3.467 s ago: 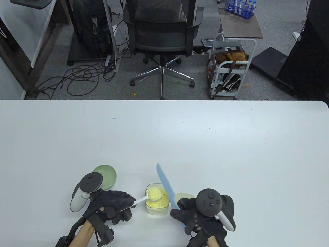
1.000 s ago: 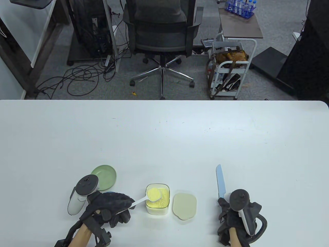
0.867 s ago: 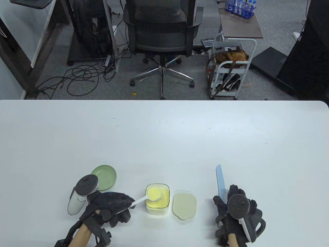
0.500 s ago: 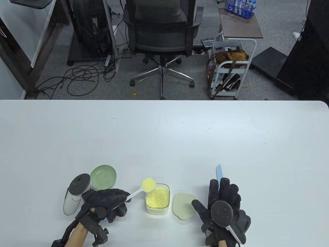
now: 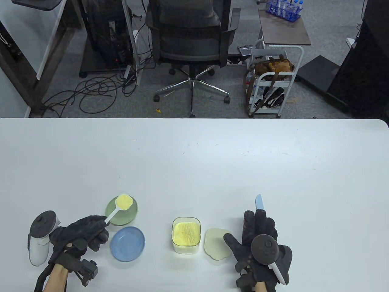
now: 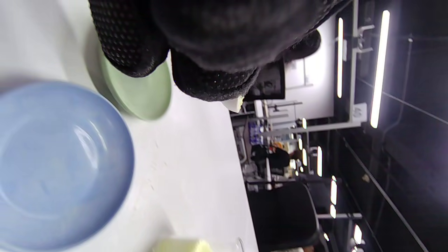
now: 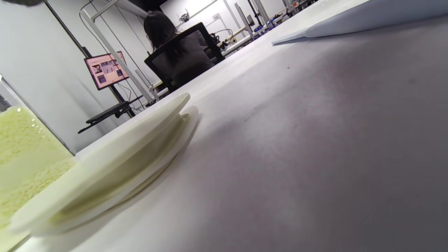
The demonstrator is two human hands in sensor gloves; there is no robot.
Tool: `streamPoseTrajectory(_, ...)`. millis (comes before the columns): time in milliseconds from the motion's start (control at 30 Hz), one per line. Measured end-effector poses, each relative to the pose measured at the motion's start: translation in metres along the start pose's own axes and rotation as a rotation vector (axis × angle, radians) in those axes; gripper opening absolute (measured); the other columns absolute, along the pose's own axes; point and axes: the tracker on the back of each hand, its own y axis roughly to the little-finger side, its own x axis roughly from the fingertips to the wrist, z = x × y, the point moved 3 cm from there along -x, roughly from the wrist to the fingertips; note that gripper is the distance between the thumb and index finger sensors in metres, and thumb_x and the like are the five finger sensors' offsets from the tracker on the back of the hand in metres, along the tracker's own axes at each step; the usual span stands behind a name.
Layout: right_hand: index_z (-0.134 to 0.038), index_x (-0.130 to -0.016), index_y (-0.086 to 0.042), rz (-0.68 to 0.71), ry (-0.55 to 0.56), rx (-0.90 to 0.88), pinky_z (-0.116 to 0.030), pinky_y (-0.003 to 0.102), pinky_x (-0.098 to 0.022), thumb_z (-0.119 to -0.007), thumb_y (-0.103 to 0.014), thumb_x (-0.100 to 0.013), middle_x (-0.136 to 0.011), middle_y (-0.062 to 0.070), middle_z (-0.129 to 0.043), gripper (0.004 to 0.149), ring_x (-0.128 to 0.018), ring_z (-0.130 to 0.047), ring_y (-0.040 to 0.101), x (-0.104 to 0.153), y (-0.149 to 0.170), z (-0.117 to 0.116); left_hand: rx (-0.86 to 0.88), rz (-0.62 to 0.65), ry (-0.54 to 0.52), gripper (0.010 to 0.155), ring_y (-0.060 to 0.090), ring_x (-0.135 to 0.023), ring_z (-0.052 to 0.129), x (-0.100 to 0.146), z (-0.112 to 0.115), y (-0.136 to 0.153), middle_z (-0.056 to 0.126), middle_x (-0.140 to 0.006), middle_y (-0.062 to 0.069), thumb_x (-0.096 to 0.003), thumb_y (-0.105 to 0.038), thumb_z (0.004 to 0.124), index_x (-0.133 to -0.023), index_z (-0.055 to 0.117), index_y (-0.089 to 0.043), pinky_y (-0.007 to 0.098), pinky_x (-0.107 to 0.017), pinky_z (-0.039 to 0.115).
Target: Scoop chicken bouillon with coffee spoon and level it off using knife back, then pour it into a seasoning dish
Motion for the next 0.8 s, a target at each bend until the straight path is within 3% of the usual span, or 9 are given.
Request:
streamPoseTrajectory(200,-0.012,-0.102,-0.029,-0.008,0.0,0.002,-0.002,0.065,-0.069,-0.066,-0.066,-0.045,-0.11,0.006,0.009,0.086,-0.1,0.002,0.05,0.0,0.001,0.0,-0.091,-0.096,-0.104,0.048,0.003,-0.011,0.094,-0.006,-0.013,0.025,0.097,-0.047,0.017,-0.0458,-0.028,0.085,-0.083,0.076,0.001,0.037,-0.044,0.079)
streamPoseTrajectory(400,-0.012,-0.102,-0.029,-0.008,-0.004,0.002,-0.002,0.065,-0.069,-0.065,-0.065,-0.045,-0.11,0.006,0.009,0.086,-0.099,0.001,0.05,0.0,0.001,0.0,-0.219,-0.126,-0.144,0.05,0.004,-0.017,0.094,-0.008,-0.009,0.027,0.095,-0.052,0.017,-0.0448,-0.029,0.086,-0.086,0.075,-0.003,0.039,-0.05,0.076)
streamPoseTrajectory(800,-0.013,-0.103,-0.029,0.007,-0.01,-0.001,-0.002,0.065,-0.069,-0.066,-0.064,-0.046,-0.11,0.006,0.008,0.085,-0.1,0.001,0.05,0.0,0.0,-0.001,-0.513,-0.02,-0.296,0.05,0.006,-0.027,0.095,0.002,0.003,0.006,0.093,-0.059,0.018,-0.0411,-0.027,0.091,-0.087,0.079,-0.01,0.043,-0.057,0.071)
